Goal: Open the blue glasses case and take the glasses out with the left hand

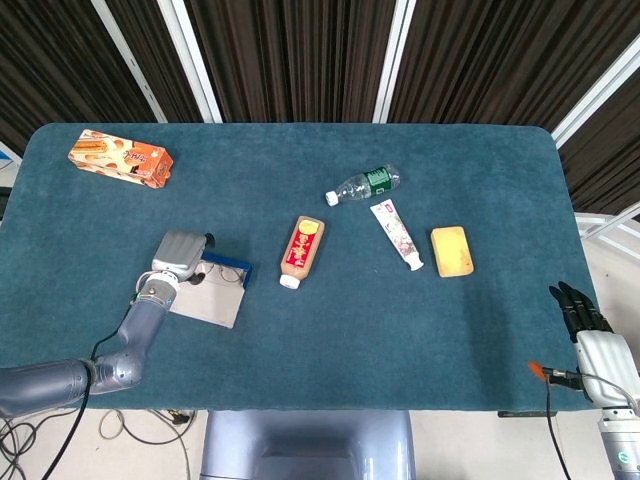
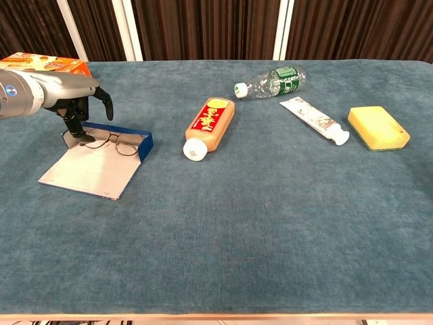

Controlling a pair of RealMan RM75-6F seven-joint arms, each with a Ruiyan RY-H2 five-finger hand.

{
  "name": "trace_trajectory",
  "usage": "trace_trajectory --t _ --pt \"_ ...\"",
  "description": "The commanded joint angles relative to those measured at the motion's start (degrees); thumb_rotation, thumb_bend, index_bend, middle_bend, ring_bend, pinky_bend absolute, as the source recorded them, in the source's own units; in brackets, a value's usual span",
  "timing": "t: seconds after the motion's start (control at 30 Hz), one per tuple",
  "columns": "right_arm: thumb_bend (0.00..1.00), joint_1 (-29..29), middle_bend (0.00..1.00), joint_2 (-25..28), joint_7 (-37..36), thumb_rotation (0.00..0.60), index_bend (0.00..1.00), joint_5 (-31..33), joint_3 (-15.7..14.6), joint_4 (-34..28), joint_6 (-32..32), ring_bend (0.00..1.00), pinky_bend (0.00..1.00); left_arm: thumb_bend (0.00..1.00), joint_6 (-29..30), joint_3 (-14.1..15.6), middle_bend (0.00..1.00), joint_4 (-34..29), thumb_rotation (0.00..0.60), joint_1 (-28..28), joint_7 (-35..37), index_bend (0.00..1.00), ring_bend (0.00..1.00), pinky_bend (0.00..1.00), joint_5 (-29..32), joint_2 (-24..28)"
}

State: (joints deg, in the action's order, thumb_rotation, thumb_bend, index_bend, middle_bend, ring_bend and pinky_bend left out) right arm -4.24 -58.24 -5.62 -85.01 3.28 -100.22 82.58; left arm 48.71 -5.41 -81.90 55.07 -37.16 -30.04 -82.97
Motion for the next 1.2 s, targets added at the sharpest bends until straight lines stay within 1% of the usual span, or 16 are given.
trace_trajectory --t 0.03,0.4,0.57,0.77,0.93,1.2 --pt "0.16 0.0 0.00 0.0 0.0 0.600 0.00 0.0 0.0 0.0 0.0 0.00 0.19 0.26 -0.4 0.1 0.97 0.1 0.600 0.2 -0.2 0.29 0.86 0.93 0.7 0.1" --pt "0.16 0.0 0.00 0.1 -0.2 0.600 0.00 0.0 0.0 0.0 0.0 0.00 0.19 0.26 -1.1 1.3 0.97 -0.5 0.600 1.2 -1.6 0.30 0.86 0.93 3.5 0.6" --pt "0.16 0.1 0.00 0.1 -0.3 0.600 0.00 -0.2 0.0 0.0 0.2 0.00 0.19 0.26 -1.1 1.8 0.97 -1.5 0.600 1.0 -1.3 0.34 0.86 0.93 4.6 1.4" --pt "0.16 0.1 0.00 0.1 -0.2 0.600 0.00 -0.2 0.0 0.0 0.2 0.00 0.19 0.26 -0.5 2.4 0.98 -3.3 0.600 0.3 -0.4 0.36 0.86 0.93 3.6 2.9" --pt "0.16 0.1 0.00 0.1 -0.1 0.600 0.00 -0.2 0.0 -0.1 0.2 0.00 0.19 0.26 -0.1 2.6 0.97 -3.7 0.600 -0.2 0.4 0.34 0.86 0.93 3.0 3.6" --pt "0.16 0.0 0.00 0.1 -0.2 0.600 0.00 0.0 0.0 -0.1 0.0 0.00 0.19 0.26 1.0 1.2 0.99 -1.6 0.600 -0.7 3.2 0.36 0.87 0.94 0.0 1.7"
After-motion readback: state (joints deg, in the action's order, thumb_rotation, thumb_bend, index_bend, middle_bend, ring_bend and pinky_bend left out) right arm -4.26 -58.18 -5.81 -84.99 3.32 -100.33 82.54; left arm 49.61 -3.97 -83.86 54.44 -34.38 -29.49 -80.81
